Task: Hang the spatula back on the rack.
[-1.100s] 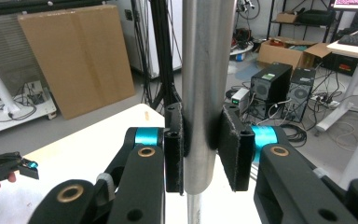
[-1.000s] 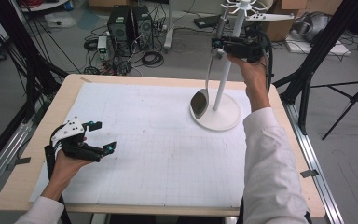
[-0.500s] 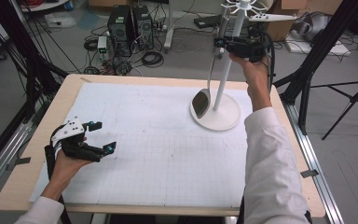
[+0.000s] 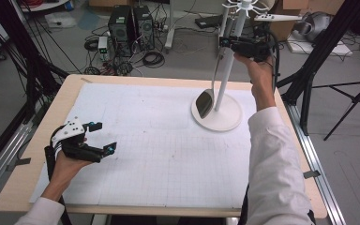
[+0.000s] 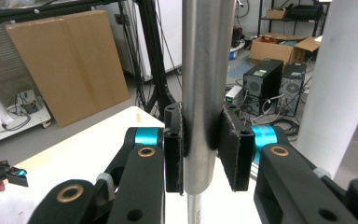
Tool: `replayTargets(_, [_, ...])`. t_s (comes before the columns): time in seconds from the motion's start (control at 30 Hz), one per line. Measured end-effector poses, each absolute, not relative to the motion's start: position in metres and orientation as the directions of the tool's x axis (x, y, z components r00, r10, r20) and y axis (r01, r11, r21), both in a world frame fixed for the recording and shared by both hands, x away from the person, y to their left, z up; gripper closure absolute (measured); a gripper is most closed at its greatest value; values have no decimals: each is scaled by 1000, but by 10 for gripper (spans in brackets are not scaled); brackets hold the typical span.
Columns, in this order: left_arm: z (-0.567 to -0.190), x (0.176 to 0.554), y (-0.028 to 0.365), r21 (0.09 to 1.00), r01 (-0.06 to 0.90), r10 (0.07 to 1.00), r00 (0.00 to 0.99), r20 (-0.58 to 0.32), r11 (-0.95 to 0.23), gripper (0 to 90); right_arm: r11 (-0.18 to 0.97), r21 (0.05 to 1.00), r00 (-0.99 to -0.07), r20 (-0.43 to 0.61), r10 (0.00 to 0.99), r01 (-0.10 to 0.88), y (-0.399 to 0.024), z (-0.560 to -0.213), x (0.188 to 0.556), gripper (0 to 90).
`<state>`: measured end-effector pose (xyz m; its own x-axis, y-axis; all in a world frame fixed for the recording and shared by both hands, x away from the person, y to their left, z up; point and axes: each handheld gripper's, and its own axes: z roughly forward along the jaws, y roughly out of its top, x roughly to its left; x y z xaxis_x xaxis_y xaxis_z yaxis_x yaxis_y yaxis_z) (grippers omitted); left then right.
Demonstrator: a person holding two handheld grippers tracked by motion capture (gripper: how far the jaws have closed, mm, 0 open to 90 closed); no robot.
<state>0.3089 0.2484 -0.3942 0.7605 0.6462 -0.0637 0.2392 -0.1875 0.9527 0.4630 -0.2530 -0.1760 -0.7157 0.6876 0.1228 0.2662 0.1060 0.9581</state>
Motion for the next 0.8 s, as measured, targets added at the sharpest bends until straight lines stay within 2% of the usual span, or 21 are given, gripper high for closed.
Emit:
replayTargets(0.2, [-394, 309, 248, 953, 240, 649, 758, -65, -185, 17, 145, 948, -698, 100, 709, 283, -252, -179, 463, 717])
replayTargets(0.3, [-394, 308, 248, 953, 241, 650, 757, -66, -183, 17, 96, 961, -688, 115, 717, 261, -255, -179, 459, 704])
replayTargets(0.47, [-393, 307, 249, 954, 243, 652, 755, -72, -177, 17, 131, 961, -671, 70, 738, 245, -262, -178, 447, 693])
replayTargets(0.8, [-393, 307, 251, 957, 245, 650, 755, -87, -157, 17, 146, 968, -699, 39, 714, 203, -278, -189, 419, 685])
